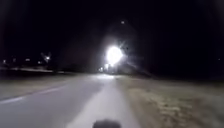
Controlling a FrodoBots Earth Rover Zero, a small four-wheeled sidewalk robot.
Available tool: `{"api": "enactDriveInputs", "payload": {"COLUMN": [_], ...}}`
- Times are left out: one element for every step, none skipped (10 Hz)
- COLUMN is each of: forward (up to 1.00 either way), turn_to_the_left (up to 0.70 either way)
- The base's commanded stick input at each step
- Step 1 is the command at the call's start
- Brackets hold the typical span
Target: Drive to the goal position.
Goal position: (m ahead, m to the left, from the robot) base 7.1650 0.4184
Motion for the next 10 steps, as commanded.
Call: {"api": "enactDriveInputs", "payload": {"forward": [1.00,1.00,1.00,1.00,1.00,1.00,1.00,1.00,1.00,1.00], "turn_to_the_left": [0.00,0.00,0.00,0.00,0.06,0.14,0.21,0.30,0.40,0.40]}}
